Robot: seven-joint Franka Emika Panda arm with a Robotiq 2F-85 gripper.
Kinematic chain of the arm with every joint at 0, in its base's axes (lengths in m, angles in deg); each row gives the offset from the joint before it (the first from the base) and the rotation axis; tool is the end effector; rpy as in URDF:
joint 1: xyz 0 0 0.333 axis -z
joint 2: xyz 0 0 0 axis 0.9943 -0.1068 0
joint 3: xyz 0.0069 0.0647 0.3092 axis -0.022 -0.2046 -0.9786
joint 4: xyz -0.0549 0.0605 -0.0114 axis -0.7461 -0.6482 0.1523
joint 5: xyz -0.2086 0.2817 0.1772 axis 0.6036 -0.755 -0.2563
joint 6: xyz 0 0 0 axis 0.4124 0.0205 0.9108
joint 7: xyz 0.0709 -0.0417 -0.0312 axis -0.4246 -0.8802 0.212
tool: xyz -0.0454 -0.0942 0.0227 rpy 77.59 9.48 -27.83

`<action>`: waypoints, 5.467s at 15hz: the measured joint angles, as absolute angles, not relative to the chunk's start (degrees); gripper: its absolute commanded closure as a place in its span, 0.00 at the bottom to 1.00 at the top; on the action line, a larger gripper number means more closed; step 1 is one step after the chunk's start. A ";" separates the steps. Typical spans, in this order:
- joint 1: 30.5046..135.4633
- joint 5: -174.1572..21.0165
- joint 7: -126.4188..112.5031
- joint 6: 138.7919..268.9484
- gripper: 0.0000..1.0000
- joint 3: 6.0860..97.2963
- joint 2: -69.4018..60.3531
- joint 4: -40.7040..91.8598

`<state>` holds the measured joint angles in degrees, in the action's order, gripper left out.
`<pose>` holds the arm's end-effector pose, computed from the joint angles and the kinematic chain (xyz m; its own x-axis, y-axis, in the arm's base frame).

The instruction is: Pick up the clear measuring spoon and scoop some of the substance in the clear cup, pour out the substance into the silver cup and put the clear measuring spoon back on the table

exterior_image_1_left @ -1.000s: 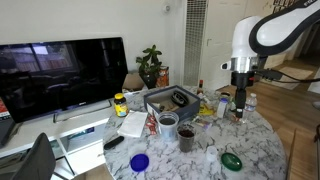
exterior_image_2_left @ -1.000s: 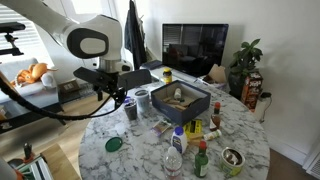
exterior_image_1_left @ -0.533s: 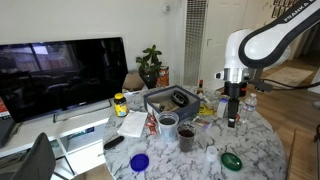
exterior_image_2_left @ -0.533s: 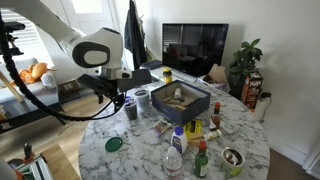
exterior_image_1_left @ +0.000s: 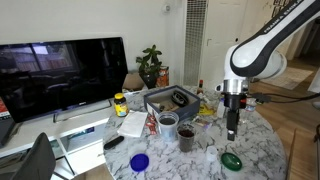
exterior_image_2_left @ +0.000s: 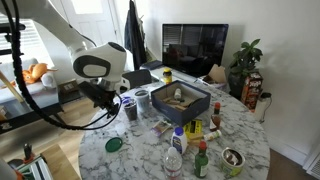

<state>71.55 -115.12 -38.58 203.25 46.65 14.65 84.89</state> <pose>0.3823 0.1006 0.2411 0.9589 0.2377 -0.1548 0.1553 -0.8966 -0.4146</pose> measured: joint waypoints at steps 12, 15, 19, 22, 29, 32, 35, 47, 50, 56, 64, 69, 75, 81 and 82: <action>73.73 -144.38 -46.93 219.48 0.00 39.85 -1.32 86.11; 73.73 -148.50 -47.68 219.96 0.00 39.75 -3.44 85.68; 73.73 -152.39 -47.71 219.96 0.00 39.72 -6.29 83.83; 73.73 -155.57 -47.73 219.97 0.13 39.71 -8.32 81.55; 73.83 -159.62 -47.68 220.18 0.48 39.84 -12.04 78.05; 73.88 -160.50 -47.68 220.64 0.80 40.01 -13.37 77.24; 74.16 -161.58 -47.68 220.76 0.99 40.26 -14.33 76.73; 74.00 -150.38 -43.39 220.92 0.99 41.77 -13.31 78.81; 71.58 -137.00 -38.55 219.43 0.99 44.63 -9.24 82.52; 63.22 -110.30 -28.69 207.65 0.99 51.86 0.58 83.82; 67.37 -87.59 -23.91 184.45 0.94 44.93 7.03 70.00; 68.82 -86.93 -23.91 183.81 0.99 43.29 6.82 68.74; 69.69 -85.21 -23.73 186.12 0.99 39.89 3.28 63.80; 69.48 -74.42 -17.81 185.86 0.99 38.99 -6.58 53.18; 69.39 -72.31 -16.23 185.71 0.99 39.02 -8.34 51.60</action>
